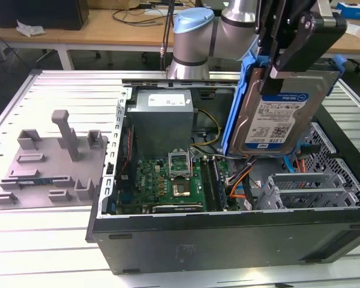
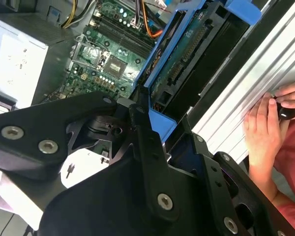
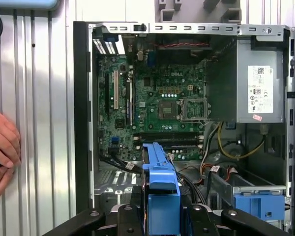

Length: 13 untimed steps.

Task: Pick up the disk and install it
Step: 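Insert the disk into the insertion slot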

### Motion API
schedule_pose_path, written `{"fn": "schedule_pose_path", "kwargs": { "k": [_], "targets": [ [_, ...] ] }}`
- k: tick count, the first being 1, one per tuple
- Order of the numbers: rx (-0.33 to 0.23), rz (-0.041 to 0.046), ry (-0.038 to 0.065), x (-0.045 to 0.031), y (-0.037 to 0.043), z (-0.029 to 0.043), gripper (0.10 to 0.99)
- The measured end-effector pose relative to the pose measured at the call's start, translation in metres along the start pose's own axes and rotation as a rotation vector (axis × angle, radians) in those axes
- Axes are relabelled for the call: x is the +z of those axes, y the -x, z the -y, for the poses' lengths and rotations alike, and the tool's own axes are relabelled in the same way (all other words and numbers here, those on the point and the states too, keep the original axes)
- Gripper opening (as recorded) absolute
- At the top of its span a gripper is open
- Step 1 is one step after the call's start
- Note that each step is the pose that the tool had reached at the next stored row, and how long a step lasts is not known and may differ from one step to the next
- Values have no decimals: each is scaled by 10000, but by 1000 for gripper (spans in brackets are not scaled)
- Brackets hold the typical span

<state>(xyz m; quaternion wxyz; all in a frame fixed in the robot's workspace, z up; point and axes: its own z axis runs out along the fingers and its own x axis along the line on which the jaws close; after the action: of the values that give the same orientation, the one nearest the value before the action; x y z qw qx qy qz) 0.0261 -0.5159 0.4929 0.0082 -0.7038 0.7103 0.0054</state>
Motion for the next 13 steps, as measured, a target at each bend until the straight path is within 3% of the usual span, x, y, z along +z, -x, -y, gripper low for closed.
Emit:
{"fn": "schedule_pose_path", "kwargs": {
  "k": [6, 9, 13],
  "targets": [
    [1, 0, 0, 0, -63, 125, 369],
    [0, -1, 0, 0, -127, 267, 369],
    [0, -1, 0, 1, -165, 364, 369]
  ]
}}
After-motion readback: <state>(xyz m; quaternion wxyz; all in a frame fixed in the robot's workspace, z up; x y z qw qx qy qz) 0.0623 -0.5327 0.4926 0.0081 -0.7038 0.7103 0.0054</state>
